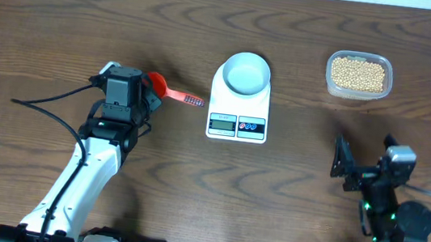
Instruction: Scoop item into bowl and weigh 50g on scale
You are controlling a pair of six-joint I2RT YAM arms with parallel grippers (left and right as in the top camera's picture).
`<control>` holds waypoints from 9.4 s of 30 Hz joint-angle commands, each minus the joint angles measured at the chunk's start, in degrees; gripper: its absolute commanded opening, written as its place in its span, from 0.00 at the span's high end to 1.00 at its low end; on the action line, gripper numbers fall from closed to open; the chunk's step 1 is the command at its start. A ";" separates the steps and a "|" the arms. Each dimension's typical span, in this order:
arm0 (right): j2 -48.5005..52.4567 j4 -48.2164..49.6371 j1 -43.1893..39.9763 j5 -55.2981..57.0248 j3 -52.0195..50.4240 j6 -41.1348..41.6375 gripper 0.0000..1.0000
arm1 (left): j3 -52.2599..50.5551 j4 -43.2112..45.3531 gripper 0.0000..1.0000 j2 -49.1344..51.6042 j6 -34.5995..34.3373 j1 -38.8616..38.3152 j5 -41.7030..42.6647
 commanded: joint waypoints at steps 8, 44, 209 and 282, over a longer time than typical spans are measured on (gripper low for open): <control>18.03 0.00 0.39 -16.48 11.19 1.36 0.01 | 0.17 2.67 0.93 -0.70 -0.66 0.02 10.64; 37.20 32.20 10.91 -32.68 12.35 14.40 0.16 | 0.17 23.17 0.93 -0.61 -8.79 -14.64 14.58; 44.46 7.56 -2.27 -15.93 29.59 11.39 0.99 | 11.43 -6.01 0.93 0.70 35.89 -26.27 8.55; 44.46 -0.63 -2.34 -20.39 29.59 7.69 0.99 | 21.92 -9.62 0.93 27.52 44.02 -31.95 4.22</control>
